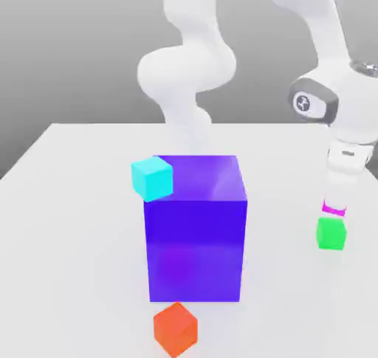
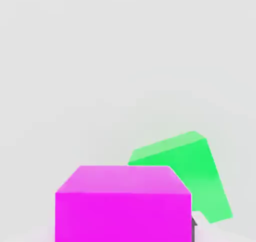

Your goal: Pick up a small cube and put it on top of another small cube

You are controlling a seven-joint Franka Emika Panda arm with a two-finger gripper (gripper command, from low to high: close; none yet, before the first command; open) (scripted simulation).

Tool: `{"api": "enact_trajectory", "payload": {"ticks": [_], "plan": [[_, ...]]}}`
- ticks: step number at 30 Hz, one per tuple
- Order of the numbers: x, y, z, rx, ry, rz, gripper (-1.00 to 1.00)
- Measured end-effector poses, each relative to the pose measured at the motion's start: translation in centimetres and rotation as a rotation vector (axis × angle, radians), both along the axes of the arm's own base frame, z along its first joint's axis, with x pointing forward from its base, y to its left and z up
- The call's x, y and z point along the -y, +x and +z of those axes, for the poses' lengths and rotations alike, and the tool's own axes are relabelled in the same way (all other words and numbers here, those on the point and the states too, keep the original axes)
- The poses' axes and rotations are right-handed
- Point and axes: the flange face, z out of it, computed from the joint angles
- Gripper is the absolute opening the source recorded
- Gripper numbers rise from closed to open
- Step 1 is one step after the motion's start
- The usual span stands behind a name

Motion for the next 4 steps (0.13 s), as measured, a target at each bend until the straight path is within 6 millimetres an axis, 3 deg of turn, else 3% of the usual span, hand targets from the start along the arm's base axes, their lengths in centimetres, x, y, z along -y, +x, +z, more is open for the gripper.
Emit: {"api": "enact_trajectory", "payload": {"ticks": [4], "plan": [[0.16,0.05,-0.99,0.006,-0.007,-0.003,-1.0]]}}
